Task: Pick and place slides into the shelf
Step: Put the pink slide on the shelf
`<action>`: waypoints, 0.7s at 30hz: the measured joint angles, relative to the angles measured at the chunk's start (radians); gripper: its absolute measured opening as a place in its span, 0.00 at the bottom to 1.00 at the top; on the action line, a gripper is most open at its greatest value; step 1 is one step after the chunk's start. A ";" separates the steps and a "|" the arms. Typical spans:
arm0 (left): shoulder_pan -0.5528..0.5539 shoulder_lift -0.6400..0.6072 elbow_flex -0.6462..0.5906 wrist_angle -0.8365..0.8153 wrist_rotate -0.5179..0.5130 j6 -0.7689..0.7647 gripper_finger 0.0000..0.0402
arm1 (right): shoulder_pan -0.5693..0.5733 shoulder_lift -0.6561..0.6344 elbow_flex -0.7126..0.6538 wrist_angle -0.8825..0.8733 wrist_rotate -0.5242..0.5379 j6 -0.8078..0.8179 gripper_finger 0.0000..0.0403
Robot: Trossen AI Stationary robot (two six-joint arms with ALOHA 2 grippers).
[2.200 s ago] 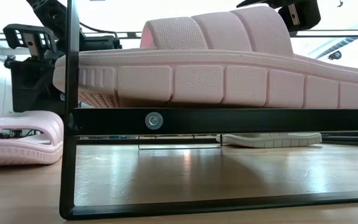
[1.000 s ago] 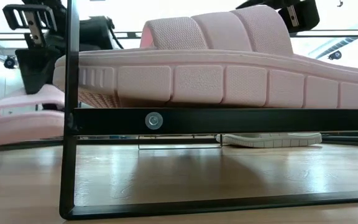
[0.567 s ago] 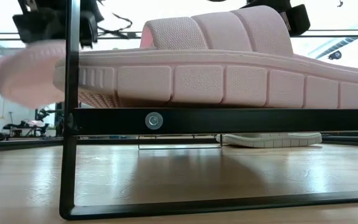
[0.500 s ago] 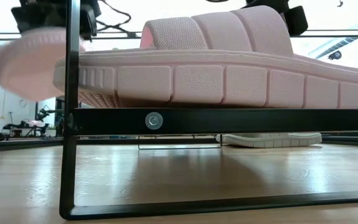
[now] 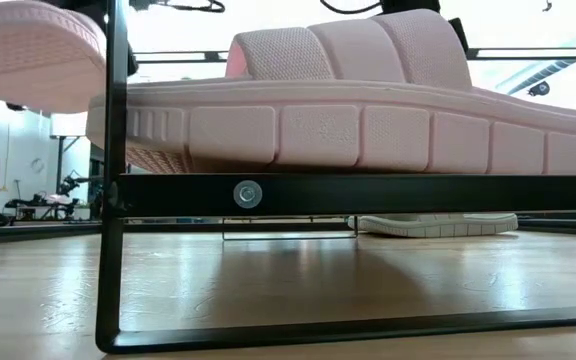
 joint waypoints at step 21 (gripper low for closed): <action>-0.133 0.164 0.324 -0.286 -0.174 0.314 0.00 | -0.181 -0.082 0.000 -0.008 -0.122 -0.074 0.35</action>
